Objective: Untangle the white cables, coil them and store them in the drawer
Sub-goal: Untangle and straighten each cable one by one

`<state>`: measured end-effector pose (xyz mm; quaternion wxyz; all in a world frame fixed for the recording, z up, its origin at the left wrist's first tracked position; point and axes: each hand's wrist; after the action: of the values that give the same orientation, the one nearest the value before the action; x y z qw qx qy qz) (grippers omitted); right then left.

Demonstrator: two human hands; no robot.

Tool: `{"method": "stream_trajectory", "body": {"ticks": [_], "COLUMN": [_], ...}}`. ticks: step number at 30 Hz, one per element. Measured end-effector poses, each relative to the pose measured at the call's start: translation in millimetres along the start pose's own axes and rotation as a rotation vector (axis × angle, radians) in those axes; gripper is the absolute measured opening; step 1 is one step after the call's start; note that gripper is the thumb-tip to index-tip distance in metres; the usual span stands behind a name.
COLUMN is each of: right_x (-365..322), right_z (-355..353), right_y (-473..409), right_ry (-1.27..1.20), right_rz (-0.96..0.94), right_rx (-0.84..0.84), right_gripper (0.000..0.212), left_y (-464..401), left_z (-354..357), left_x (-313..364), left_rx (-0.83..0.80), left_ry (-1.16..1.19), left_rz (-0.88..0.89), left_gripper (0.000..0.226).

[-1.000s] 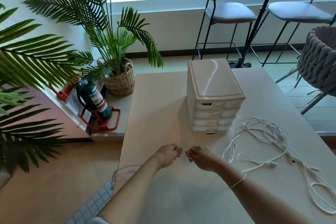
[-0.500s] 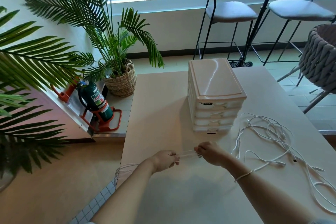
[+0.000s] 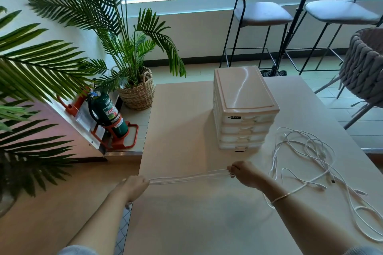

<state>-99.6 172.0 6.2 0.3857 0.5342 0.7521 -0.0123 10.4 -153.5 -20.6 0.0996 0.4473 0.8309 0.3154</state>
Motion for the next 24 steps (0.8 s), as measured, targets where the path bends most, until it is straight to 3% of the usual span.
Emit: {"method": "stream_trajectory", "body": {"ticks": [5,9,13,17,24], "right_x": [-3,-6,-5,-7,-9], "right_z": [5,12,11,12,8], "right_y": [2,4,2,0,1], "right_ry": [0.029,0.032,0.027,0.038,0.114], "right_rz": [-0.037,-0.059,-0.062,-0.067,-0.068], "right_rx": [-0.024,-0.055,-0.046,-0.063,-0.054], "right_gripper": [0.027,0.031,0.033,0.033,0.035], "left_y": [3,4,2,18,24], "left_z": [-6,-1,2,4,16], "left_x": [-5,6,52,116,141], "left_rx": [0.134,0.145,0.133,-0.1,-0.247], "left_ry": [-0.272,-0.445,-0.219,-0.01,0.118], "left_rz": [-0.001,-0.113,0.097,0.413,0.499], "left_gripper": [0.039,0.043,0.051,0.048,0.028]}}
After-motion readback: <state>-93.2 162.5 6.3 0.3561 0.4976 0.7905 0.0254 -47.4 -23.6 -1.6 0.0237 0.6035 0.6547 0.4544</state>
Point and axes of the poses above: each hand's wrist, its own y-axis away from the middle knuckle, its own z-axis out of the palm, x = y × z, and after that the axes turned 4 degrees about -z, right-handed
